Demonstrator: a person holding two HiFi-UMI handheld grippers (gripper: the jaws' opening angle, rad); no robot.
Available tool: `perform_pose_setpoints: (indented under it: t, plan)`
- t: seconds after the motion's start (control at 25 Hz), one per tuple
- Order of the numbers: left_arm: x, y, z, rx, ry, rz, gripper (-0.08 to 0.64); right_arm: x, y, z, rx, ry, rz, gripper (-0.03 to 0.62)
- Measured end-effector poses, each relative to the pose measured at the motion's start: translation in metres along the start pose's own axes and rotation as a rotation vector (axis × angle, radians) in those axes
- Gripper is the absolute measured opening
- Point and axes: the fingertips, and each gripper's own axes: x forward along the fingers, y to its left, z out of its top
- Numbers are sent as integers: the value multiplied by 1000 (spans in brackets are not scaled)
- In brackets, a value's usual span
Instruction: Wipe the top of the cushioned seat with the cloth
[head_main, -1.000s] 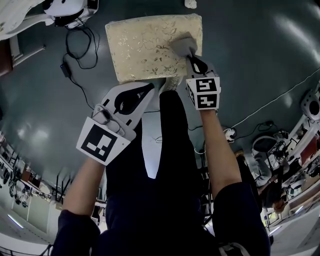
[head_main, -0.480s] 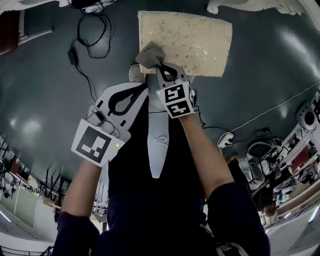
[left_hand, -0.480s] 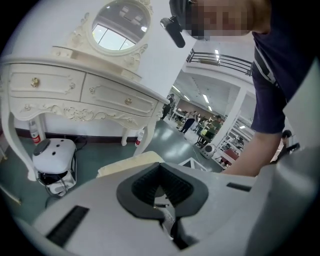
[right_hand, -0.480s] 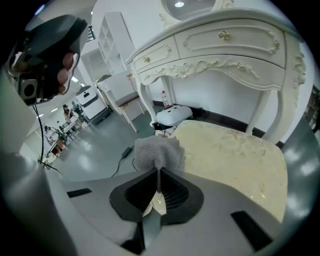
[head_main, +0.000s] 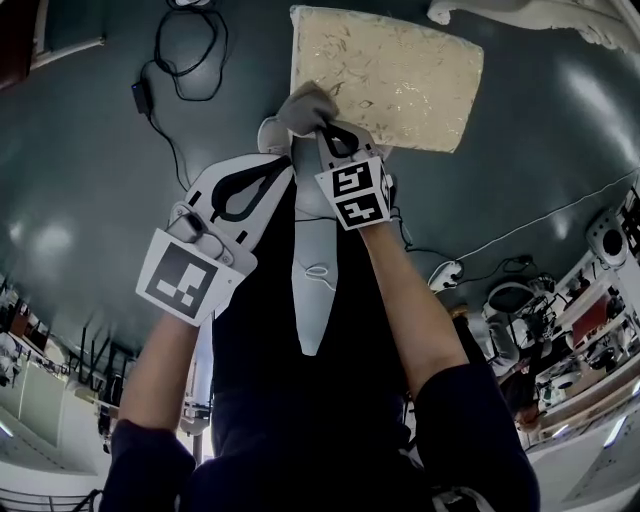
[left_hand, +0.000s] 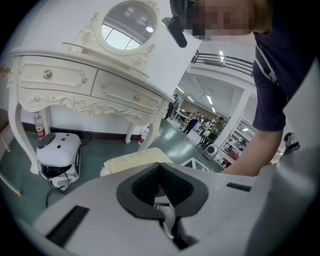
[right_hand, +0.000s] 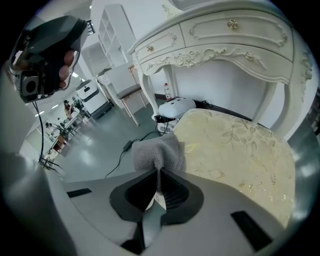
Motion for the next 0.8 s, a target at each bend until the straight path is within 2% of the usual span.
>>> perform_pose_setpoints:
  t: [0.36, 0.8]
  plan:
    - [52, -40, 6, 18, 26, -53, 8, -34, -55, -45, 44, 9, -48, 37]
    - [132, -111, 33, 81, 54, -127, 8, -96, -149, -119, 171, 13, -137, 37]
